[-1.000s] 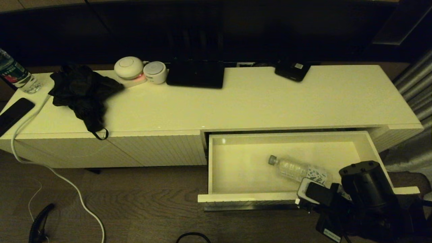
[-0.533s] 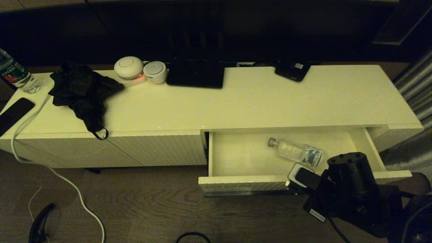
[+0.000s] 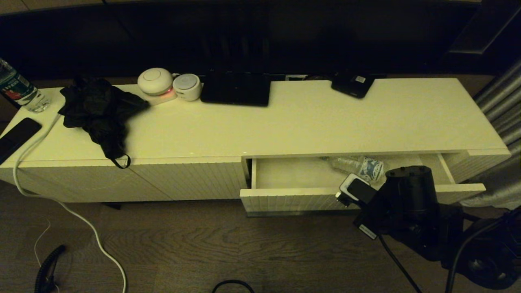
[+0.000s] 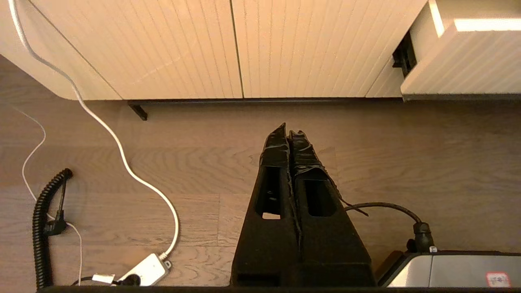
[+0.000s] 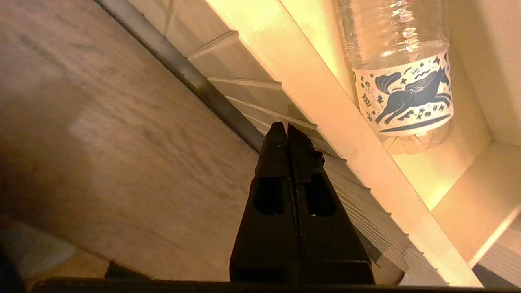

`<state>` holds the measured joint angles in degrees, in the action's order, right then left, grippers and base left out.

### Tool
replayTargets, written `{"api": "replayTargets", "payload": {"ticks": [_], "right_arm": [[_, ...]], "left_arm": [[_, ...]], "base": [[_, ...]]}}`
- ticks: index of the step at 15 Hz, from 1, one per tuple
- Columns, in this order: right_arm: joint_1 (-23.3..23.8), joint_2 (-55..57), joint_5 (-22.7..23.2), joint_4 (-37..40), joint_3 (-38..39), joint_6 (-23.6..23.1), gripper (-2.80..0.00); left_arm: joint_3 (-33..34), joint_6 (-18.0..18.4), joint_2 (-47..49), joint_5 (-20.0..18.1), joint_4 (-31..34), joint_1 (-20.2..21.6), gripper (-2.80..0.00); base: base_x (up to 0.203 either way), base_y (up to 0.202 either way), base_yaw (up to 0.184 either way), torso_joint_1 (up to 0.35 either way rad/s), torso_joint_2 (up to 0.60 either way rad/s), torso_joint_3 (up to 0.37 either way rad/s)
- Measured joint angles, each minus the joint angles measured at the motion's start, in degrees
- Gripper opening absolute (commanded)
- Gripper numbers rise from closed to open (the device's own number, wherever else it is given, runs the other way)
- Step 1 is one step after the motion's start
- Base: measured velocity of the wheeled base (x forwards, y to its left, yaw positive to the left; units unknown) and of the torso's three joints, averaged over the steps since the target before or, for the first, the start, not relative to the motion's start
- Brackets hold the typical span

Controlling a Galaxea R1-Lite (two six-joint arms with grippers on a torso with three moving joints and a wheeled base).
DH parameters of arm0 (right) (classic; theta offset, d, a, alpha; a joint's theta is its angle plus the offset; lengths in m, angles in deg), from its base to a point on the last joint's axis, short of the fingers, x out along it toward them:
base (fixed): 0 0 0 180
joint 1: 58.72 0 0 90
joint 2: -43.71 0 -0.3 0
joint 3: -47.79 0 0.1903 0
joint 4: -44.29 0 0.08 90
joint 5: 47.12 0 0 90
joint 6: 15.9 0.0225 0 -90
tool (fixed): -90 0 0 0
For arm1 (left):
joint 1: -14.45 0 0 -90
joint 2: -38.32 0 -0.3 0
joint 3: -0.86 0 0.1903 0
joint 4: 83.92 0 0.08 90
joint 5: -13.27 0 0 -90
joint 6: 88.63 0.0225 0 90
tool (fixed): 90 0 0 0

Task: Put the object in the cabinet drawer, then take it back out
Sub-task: Close the drawer

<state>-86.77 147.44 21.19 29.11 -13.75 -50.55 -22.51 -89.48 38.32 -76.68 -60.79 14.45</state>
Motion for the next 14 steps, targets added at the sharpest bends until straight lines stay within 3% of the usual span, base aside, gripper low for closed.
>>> {"api": "replayTargets", "payload": {"ticks": [8, 14], "right_arm": [[1.92, 5.88, -0.32, -10.20, -6.76, -0.05, -2.80], [1.97, 7.37, -0.36, -11.20, -7.96, -1.74, -2.80]], "left_arm": [[0.00, 0.00, 0.00, 0.02, 0.02, 0.00, -2.80], [0.00, -0.01, 0.00, 0.02, 0.02, 0.00, -2.80]], "base": [[0.000, 0.000, 0.000, 0.000, 0.00, 0.000], [0.000, 0.000, 0.000, 0.000, 0.00, 0.000]]}}
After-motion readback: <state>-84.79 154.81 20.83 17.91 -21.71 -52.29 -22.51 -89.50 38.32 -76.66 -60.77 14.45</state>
